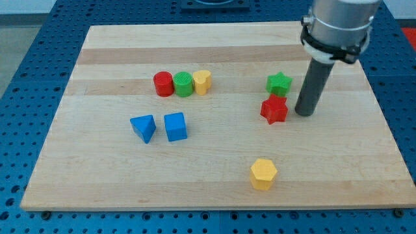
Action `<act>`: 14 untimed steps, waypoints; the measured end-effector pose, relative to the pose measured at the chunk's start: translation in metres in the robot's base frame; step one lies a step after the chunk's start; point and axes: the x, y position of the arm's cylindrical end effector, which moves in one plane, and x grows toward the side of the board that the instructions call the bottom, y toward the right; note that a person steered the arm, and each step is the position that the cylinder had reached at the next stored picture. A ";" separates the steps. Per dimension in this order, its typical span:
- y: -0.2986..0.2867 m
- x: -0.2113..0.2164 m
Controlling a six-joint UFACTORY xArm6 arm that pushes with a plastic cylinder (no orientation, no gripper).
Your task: Move the green star diagonally top to the red star
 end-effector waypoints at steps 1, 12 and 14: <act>-0.002 -0.020; -0.024 -0.084; -0.058 -0.097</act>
